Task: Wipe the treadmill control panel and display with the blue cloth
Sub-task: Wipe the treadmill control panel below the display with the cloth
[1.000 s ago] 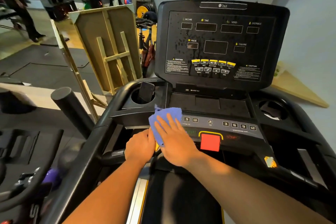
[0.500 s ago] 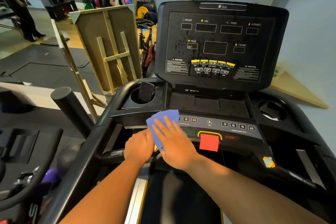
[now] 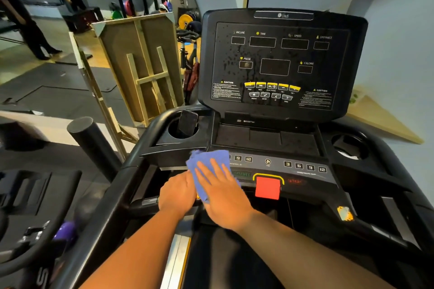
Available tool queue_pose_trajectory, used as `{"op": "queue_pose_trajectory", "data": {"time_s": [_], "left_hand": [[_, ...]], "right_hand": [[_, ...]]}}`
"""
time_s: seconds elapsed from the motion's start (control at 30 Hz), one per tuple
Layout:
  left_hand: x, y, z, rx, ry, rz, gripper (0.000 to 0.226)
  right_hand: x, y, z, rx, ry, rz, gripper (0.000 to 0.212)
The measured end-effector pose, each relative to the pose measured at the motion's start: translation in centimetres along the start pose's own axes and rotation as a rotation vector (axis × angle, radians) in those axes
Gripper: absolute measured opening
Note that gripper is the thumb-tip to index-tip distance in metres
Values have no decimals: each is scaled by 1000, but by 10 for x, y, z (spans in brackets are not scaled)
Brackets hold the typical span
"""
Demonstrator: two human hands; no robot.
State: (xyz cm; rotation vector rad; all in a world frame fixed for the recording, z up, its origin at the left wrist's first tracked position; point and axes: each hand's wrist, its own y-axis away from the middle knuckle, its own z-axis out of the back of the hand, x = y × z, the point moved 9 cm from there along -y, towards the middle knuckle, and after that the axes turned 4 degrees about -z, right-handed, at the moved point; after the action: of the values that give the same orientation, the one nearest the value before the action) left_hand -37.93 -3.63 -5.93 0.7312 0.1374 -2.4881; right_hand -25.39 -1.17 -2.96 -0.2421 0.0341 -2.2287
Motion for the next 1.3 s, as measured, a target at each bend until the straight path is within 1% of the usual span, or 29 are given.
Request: {"op": "queue_pose_trajectory", "data": {"time_s": [0.07, 0.1, 0.2, 0.3, 0.4, 0.47, 0.53, 0.63, 0.77, 0.83, 0.9, 0.97, 1.03, 1.07, 1.13, 1.17, 1.23, 1.27, 1.3], "left_hand": [[-1, 1, -1, 11, -5, -1, 52], [-3, 1, 0, 5, -31, -18, 49], [-7, 1, 5, -37, -70, -47, 45], [-8, 2, 5, -42, -61, -52, 46], [-8, 3, 6, -50, -50, -43, 45], [-9, 3, 6, -47, -69, -48, 43], [-9, 3, 6, -40, -69, -52, 43], [-8, 1, 4, -34, -97, -70, 42], [-8, 1, 3, -35, -124, -77, 42], [-6, 0, 2, -35, -128, -80, 42], [-5, 1, 2, -32, -125, -72, 44], [-6, 0, 2, -34, -117, -64, 46], [-6, 1, 3, -42, -92, -48, 49], [-6, 1, 4, -46, -79, -37, 50], [-5, 2, 4, -51, -60, -24, 52], [-5, 2, 5, -59, -50, -22, 53], [-5, 2, 4, -68, -34, -24, 54], [-6, 3, 4, -65, -30, -28, 53], [-7, 3, 4, -64, -32, -34, 52]], "right_hand": [[-7, 14, -7, 63, 2, 91, 76], [-16, 18, -8, 77, 13, 92, 76], [-40, 9, 1, 42, 41, -41, 74], [-42, -22, 9, 35, 3, -164, 71], [-44, -30, 8, 45, 9, -150, 71], [-57, -17, 5, 42, 31, -128, 72], [-78, 2, 9, -5, 15, -167, 72], [-118, 33, 21, -74, 8, -324, 71], [-178, 78, 33, -51, 21, -605, 73], [-200, 103, 44, -117, 26, -722, 71], [-218, 126, 51, -190, 54, -841, 67], [-229, 142, 55, -245, 25, -967, 65], [-231, 143, 55, -285, 24, -1042, 65], [-226, 139, 53, -272, 51, -1057, 66], [-209, 120, 48, -239, 95, -1031, 67], [-195, 106, 44, -233, 104, -964, 66], [-152, 73, 39, -223, 115, -757, 66], [-126, 56, 36, -204, 132, -633, 70], [-100, 40, 30, -149, 145, -511, 74]]}}
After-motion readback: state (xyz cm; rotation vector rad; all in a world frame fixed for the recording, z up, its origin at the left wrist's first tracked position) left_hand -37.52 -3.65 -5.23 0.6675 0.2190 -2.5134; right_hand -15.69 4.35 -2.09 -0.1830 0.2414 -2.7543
